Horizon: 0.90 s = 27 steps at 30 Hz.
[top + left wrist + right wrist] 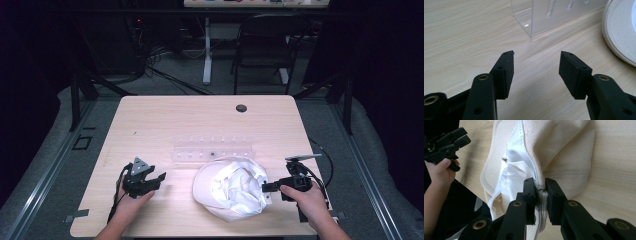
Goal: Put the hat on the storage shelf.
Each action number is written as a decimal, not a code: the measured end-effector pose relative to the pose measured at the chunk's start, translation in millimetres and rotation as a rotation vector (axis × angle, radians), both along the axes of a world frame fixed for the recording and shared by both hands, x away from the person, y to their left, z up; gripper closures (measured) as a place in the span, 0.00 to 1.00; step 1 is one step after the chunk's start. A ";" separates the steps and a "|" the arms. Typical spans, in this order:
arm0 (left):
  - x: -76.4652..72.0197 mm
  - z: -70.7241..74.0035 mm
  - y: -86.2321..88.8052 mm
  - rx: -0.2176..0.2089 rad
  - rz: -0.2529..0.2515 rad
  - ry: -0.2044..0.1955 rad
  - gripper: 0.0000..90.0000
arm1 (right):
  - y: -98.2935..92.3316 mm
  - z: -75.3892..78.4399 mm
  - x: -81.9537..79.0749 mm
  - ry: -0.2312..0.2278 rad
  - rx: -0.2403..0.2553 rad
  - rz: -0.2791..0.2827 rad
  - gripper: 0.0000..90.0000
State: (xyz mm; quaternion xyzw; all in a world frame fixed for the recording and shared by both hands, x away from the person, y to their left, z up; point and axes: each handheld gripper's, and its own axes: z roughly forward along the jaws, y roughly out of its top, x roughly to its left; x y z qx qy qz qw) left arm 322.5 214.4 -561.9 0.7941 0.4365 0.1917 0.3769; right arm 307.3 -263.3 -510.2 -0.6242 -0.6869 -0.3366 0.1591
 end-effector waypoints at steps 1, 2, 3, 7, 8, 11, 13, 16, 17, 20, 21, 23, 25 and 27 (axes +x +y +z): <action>0.1 -0.1 -0.1 0.000 0.000 0.000 0.51 | 0.3 0.6 0.4 0.001 -0.004 0.002 0.88; 0.1 -0.2 -0.1 0.000 0.000 0.000 0.51 | 0.8 1.0 0.9 -0.004 -0.009 0.002 0.88; 0.1 -0.2 -0.1 0.000 0.000 0.000 0.51 | 1.2 1.5 1.3 0.000 -0.013 0.003 0.88; 0.1 -0.3 -0.3 0.000 -0.001 0.000 0.51 | 3.2 3.8 3.1 0.001 -0.040 0.014 0.88; 0.1 -0.3 -0.4 0.000 -0.001 0.000 0.51 | 3.0 4.5 3.9 -0.002 -0.045 0.028 0.88; 0.0 -0.3 -0.6 0.000 -0.002 0.000 0.51 | 4.6 6.0 4.9 -0.004 -0.055 0.008 0.88; 0.0 -0.4 -0.6 0.001 -0.003 0.001 0.51 | 3.6 7.5 6.1 0.003 -0.069 0.029 0.88; 0.0 -0.5 -0.7 0.000 -0.002 0.001 0.51 | 5.8 8.8 6.9 0.002 -0.091 0.014 0.87; 0.0 -0.5 -0.8 0.000 -0.003 0.001 0.51 | 6.0 9.0 7.5 0.008 -0.095 0.022 0.87; 0.1 -0.3 -0.6 0.000 -0.004 0.000 0.51 | 8.4 11.3 8.6 0.003 -0.109 0.020 0.88; 0.1 -0.3 -0.6 0.000 -0.004 0.000 0.51 | 9.3 12.1 8.6 -0.001 -0.108 0.016 0.89; 0.4 -0.5 -0.5 -0.001 -0.002 0.002 0.51 | 9.2 14.7 10.1 0.004 -0.116 0.043 0.89; 0.4 -0.7 -0.5 0.001 -0.002 0.002 0.51 | 10.9 16.5 10.5 0.010 -0.118 0.025 0.89; 0.4 -0.5 -0.5 -0.001 -0.003 0.002 0.51 | 10.3 19.5 11.9 0.018 -0.119 0.035 0.89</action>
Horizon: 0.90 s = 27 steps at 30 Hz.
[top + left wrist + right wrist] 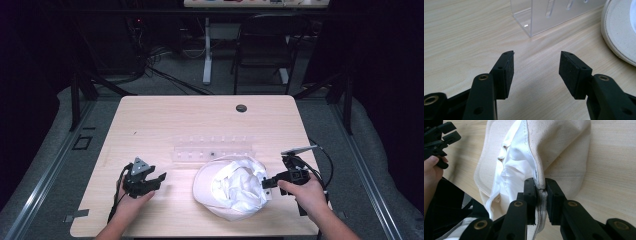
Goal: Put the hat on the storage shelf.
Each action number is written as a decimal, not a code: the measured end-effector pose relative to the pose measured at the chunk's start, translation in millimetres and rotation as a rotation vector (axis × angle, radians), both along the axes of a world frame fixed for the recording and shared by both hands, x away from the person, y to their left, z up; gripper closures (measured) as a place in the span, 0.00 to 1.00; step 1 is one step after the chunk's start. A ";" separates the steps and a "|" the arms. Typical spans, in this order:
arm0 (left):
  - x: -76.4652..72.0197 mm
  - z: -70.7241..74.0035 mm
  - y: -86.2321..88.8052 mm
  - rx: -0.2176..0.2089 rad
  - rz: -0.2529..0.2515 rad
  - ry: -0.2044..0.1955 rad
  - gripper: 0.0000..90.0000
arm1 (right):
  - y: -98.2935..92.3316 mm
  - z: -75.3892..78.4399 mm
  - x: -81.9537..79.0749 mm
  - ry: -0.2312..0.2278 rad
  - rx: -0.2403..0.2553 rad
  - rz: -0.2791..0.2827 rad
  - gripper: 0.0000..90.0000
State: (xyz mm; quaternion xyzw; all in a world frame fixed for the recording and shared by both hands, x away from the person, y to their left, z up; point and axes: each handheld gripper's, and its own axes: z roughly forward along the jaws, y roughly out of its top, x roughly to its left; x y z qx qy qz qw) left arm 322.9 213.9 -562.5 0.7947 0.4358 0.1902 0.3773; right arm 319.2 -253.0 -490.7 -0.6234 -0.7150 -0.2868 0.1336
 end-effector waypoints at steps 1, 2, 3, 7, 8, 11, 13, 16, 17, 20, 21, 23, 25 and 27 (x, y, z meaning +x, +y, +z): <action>-0.1 0.1 0.1 -0.001 0.000 -0.001 0.52 | 0.4 1.7 0.6 0.002 0.014 -0.006 0.89; -0.1 0.2 0.2 -0.001 -0.001 -0.001 0.52 | 0.4 2.3 0.7 -0.002 0.020 -0.010 0.89; 0.0 0.1 0.3 -0.001 -0.001 -0.001 0.52 | -0.7 4.3 1.9 0.006 0.022 0.008 0.89; 0.2 0.0 0.1 0.002 -0.002 0.000 0.52 | -1.1 11.1 3.9 0.005 0.030 0.001 0.90; 0.2 0.0 0.1 0.002 -0.002 0.000 0.52 | -0.5 12.3 4.2 0.004 0.039 -0.008 0.90; 0.1 0.0 0.1 0.000 -0.001 0.001 0.52 | -0.3 18.5 6.0 0.005 0.044 -0.014 0.90; 0.2 0.0 0.1 0.002 -0.002 0.000 0.52 | 0.1 23.5 7.7 0.010 0.045 -0.012 0.90; -0.1 0.1 -0.2 0.001 -0.004 0.000 0.52 | 1.4 32.0 9.1 0.006 0.037 0.000 0.90; -0.1 0.1 -0.2 0.001 -0.004 0.000 0.52 | 1.4 32.0 9.1 0.006 0.037 0.000 0.90; 0.0 0.0 -0.2 0.001 -0.003 0.000 0.52 | 3.1 39.5 9.9 0.009 0.040 0.002 0.91; 0.0 0.0 -0.1 0.000 -0.003 0.000 0.52 | 4.8 42.9 9.8 0.016 0.033 -0.008 0.91; -0.1 0.0 -0.2 -0.001 -0.003 -0.001 0.52 | 4.8 48.0 10.9 0.030 0.035 0.013 0.91; -0.1 0.1 -0.2 0.000 -0.004 -0.001 0.52 | 6.9 51.4 11.0 0.014 0.043 -0.001 0.91; 0.0 0.2 -0.1 0.002 -0.007 -0.001 0.52 | 6.1 56.8 12.0 0.014 0.052 0.024 0.91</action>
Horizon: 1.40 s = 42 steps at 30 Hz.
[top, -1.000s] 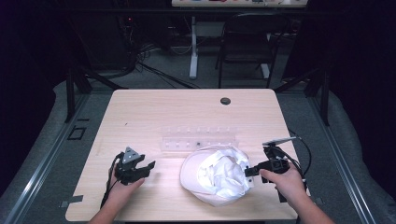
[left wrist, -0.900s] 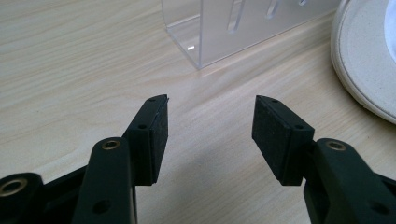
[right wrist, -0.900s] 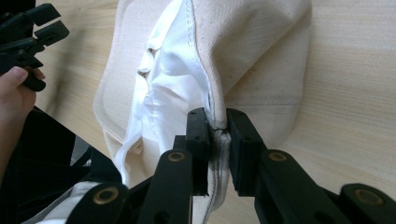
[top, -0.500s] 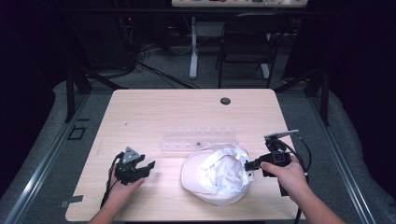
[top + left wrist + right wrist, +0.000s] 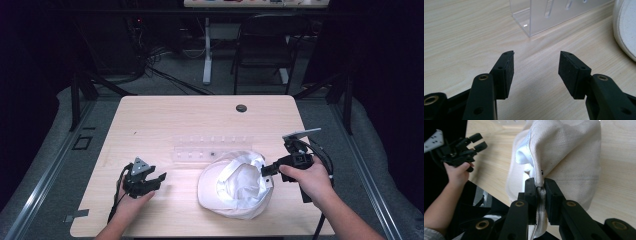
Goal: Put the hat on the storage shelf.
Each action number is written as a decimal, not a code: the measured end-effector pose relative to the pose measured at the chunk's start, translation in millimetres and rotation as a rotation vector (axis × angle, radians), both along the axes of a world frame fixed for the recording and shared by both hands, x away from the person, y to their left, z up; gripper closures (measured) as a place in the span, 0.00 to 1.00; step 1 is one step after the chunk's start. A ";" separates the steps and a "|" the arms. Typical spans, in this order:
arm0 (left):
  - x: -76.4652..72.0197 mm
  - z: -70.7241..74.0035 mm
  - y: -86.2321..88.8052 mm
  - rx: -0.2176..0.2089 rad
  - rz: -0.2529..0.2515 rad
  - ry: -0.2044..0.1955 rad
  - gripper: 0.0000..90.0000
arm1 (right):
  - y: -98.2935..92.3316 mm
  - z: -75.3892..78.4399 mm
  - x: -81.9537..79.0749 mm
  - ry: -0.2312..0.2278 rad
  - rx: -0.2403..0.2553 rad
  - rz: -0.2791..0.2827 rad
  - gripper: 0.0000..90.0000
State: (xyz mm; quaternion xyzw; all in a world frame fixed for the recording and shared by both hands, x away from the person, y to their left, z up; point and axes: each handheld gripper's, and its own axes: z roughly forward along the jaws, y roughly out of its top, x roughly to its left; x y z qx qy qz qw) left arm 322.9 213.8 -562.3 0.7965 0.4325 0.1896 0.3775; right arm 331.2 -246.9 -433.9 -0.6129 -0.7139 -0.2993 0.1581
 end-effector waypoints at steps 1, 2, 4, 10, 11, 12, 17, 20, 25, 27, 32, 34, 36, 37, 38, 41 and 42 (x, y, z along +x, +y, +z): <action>0.0 0.0 0.0 -0.001 0.000 0.000 0.52 | 0.8 3.0 0.1 0.002 0.009 -0.012 0.91; -0.1 -0.1 -0.1 -0.003 0.003 0.001 0.52 | 1.0 5.3 0.3 0.000 0.015 -0.013 0.91; 0.1 -0.1 0.0 0.001 0.000 0.001 0.52 | 1.4 8.7 0.5 0.001 0.015 -0.010 0.91; 0.0 -0.1 -0.6 0.002 -0.001 0.003 0.52 | 1.5 15.4 1.2 0.017 0.017 0.006 0.91; 0.1 -0.2 -0.7 0.003 -0.002 0.003 0.52 | 1.7 15.7 1.3 0.017 0.016 0.007 0.91; 0.1 -0.3 -0.8 0.002 0.000 0.004 0.52 | 1.7 15.8 1.3 0.017 0.033 0.008 0.91; 0.2 -0.4 -0.8 0.003 -0.002 0.004 0.52 | 1.1 19.1 1.2 0.051 0.087 0.005 0.91; 0.1 -0.5 -1.0 0.000 -0.002 0.004 0.52 | 0.7 18.7 1.5 0.048 0.119 0.000 0.91; 0.2 -0.8 -1.3 0.002 -0.002 0.006 0.52 | -0.2 18.9 2.4 0.064 0.193 -0.012 0.91; 0.2 -0.9 -1.3 0.001 -0.002 0.006 0.52 | 0.2 18.9 2.5 0.067 0.237 -0.019 0.91; 0.1 -1.0 -1.5 0.001 -0.003 0.007 0.52 | 2.9 22.1 3.2 0.063 0.297 -0.014 0.91; 0.1 -1.0 -1.5 0.001 -0.003 0.008 0.52 | 4.6 23.9 3.6 0.052 0.323 -0.011 0.91; 0.1 -0.9 -1.4 0.000 -0.003 0.007 0.52 | 5.7 25.5 3.8 0.051 0.351 -0.004 0.91; 0.1 -0.9 -1.3 0.000 -0.003 0.008 0.52 | 6.4 26.2 3.7 0.049 0.364 -0.005 0.91; 0.2 -1.0 -1.3 0.002 -0.003 0.008 0.52 | 7.2 26.9 3.6 0.045 0.372 -0.002 0.91; 0.4 -1.4 -1.5 0.001 -0.004 0.010 0.52 | 10.3 30.5 3.4 0.037 0.391 -0.003 0.91; 0.4 -1.5 -1.7 0.000 -0.005 0.010 0.52 | 11.5 33.4 3.4 0.030 0.394 0.003 0.91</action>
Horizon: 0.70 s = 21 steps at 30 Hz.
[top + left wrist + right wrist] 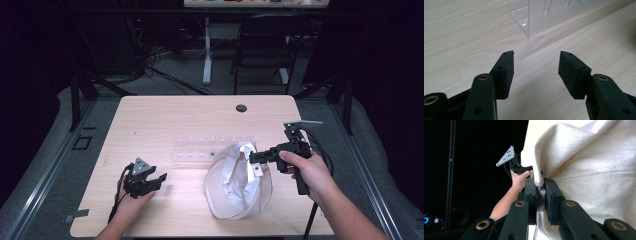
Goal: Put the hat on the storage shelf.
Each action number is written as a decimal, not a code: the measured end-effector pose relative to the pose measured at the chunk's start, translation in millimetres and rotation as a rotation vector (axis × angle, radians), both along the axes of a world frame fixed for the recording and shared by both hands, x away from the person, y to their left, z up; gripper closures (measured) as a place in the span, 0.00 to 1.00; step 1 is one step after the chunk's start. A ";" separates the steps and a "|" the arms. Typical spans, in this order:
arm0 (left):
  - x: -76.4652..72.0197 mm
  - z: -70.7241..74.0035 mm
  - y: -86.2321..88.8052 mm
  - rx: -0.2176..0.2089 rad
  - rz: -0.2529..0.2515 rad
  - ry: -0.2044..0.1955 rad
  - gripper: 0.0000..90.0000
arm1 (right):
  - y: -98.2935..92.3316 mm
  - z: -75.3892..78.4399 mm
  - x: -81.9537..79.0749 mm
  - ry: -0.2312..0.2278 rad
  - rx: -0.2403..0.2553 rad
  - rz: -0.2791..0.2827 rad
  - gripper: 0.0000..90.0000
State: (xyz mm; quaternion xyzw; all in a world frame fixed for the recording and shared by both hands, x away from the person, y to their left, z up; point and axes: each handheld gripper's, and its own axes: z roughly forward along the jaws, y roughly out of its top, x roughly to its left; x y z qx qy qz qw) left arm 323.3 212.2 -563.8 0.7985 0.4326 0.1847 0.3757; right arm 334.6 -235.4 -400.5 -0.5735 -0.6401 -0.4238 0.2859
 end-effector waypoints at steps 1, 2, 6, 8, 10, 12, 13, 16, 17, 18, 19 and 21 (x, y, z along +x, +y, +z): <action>0.0 0.0 0.0 0.000 0.000 0.000 0.52 | 0.0 0.0 0.0 0.000 0.000 0.000 0.91; -0.1 0.0 -0.1 -0.001 0.000 0.000 0.52 | 0.8 3.0 0.3 -0.011 0.008 -0.001 0.91; -0.5 0.2 -0.5 -0.001 -0.001 -0.002 0.52 | 1.6 7.8 0.4 -0.026 0.012 -0.003 0.91; -1.3 0.6 -1.5 0.003 -0.008 -0.006 0.52 | 1.3 11.7 0.3 -0.033 0.016 -0.005 0.91; -1.7 0.8 -2.3 0.003 -0.008 -0.008 0.52 | 0.6 15.2 0.3 -0.039 0.016 -0.012 0.91; -2.4 1.2 -3.6 0.005 -0.013 -0.009 0.52 | -0.7 17.8 0.5 -0.046 0.018 -0.019 0.91; -2.5 1.5 -4.0 0.009 -0.019 -0.010 0.52 | -1.7 19.0 0.8 -0.050 0.018 -0.021 0.91; -4.0 1.7 -7.0 0.010 -0.025 -0.015 0.52 | -6.8 21.9 2.1 -0.064 0.024 -0.045 0.91; -4.0 1.7 -7.0 0.010 -0.025 -0.015 0.52 | -6.8 21.9 2.1 -0.064 0.024 -0.045 0.91; -4.3 1.7 -8.2 0.008 -0.029 -0.014 0.52 | -9.4 23.0 2.9 -0.067 0.029 -0.061 0.91; -4.3 1.7 -8.2 0.008 -0.029 -0.014 0.52 | -10.3 23.3 3.2 -0.071 0.034 -0.070 0.91; -4.9 1.8 -9.3 0.007 -0.028 -0.014 0.52 | -11.2 23.7 3.6 -0.074 0.037 -0.076 0.91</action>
